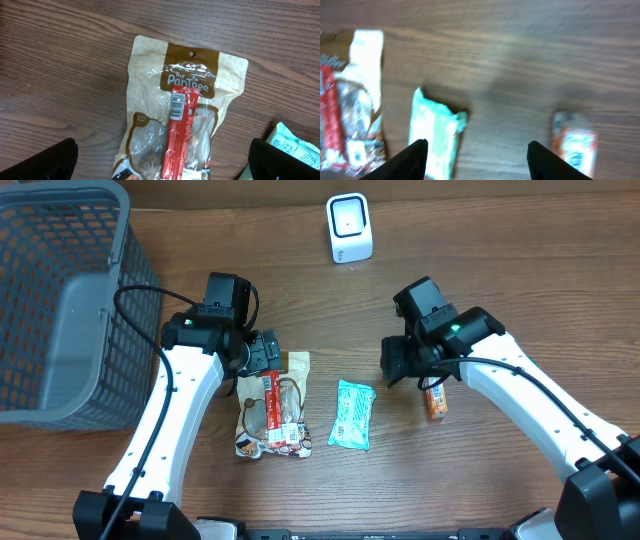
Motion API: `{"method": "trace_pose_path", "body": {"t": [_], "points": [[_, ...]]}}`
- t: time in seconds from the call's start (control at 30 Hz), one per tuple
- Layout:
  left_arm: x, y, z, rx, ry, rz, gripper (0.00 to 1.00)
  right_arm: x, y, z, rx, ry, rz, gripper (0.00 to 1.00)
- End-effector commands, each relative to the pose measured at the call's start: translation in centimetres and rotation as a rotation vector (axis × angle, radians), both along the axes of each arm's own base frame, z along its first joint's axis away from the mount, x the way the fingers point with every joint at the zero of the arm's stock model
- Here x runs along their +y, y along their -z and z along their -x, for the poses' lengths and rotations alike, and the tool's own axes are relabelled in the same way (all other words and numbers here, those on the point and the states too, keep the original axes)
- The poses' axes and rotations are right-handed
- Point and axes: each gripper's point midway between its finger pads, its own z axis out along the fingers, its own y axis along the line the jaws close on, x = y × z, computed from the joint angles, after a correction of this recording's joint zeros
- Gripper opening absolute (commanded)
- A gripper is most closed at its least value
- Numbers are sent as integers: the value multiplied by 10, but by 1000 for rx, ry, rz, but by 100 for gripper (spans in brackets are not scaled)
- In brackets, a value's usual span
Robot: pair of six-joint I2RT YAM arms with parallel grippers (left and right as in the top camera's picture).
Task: Scan the item barcode
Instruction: 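Move the right gripper left over the mint-green wipes pack, then close the right gripper on the wipes pack's right end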
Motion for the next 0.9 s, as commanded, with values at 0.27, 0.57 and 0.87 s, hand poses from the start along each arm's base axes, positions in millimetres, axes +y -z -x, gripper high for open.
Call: {"method": "trace_pose_path", "body": {"t": [0.27, 0.57, 0.87], "points": [[-2, -3, -3, -11, -8, 9, 100, 44, 47, 59, 65, -180, -49, 73], [-2, -3, -3, -11, -8, 9, 100, 39, 72, 70, 75, -161, -43, 100], [-2, -3, -3, -11, -8, 9, 100, 38, 72, 70, 76, -161, -43, 100]]}}
